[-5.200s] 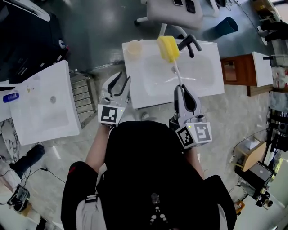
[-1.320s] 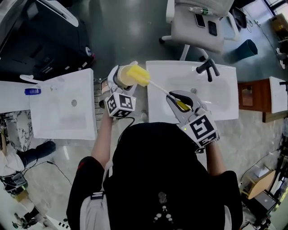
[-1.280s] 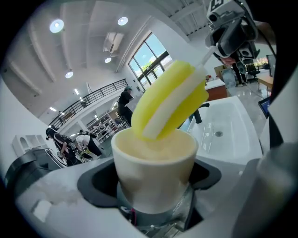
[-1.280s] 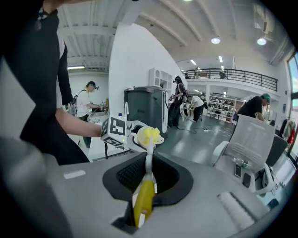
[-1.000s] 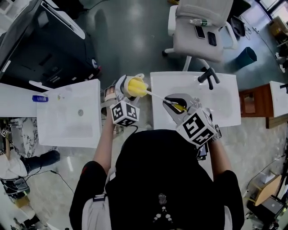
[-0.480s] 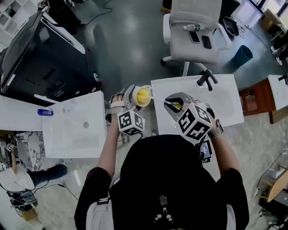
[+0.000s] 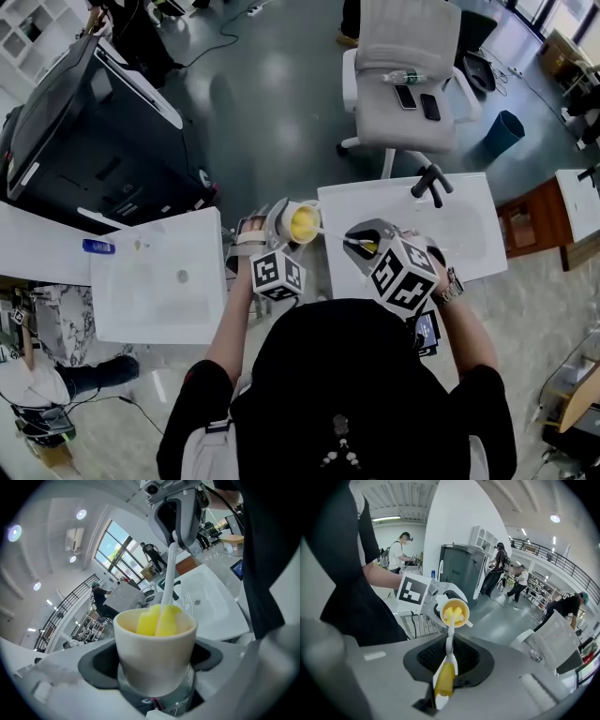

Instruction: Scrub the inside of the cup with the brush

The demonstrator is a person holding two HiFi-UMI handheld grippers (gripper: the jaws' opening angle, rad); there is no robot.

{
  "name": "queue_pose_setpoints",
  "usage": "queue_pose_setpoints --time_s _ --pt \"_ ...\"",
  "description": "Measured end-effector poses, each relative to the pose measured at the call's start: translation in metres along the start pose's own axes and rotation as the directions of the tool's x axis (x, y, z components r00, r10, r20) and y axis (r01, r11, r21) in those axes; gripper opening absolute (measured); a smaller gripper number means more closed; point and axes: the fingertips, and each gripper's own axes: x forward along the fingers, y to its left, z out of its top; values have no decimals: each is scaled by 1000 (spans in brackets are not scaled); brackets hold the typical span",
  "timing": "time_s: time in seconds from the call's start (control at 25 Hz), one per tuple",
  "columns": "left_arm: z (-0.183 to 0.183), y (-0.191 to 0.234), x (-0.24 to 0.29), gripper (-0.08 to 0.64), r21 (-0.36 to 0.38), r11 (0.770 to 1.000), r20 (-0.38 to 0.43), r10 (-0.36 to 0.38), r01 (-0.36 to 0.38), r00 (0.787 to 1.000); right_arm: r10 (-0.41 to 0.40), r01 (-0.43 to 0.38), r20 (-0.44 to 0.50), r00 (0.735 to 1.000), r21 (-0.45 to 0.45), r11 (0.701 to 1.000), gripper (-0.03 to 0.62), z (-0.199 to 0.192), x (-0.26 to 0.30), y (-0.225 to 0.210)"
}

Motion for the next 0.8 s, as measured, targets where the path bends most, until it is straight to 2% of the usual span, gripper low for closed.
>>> queue_pose_setpoints --time_s 0.2,0.36,0.44,0.6,0.8 --pt "-3 2 4 446 5 1000 -10 2 -2 1000 44 -49 47 998 114 992 43 10 -1 5" --pt "-3 -2 7 446 35 999 -14 1 -1 1000 29 -51 91 995 242 969 41 14 -5 -2" --pt "-1 -5 8 446 41 999 -9 2 -1 1000 23 -48 94 995 275 960 41 14 -8 -6" --pt "3 -3 9 446 44 999 4 9 -9 1000 0 -20 70 998 287 958 40 11 -10 -12" --pt "4 -2 9 446 43 999 16 3 -4 1000 -26 26 -5 1000 212 977 40 2 -6 -14"
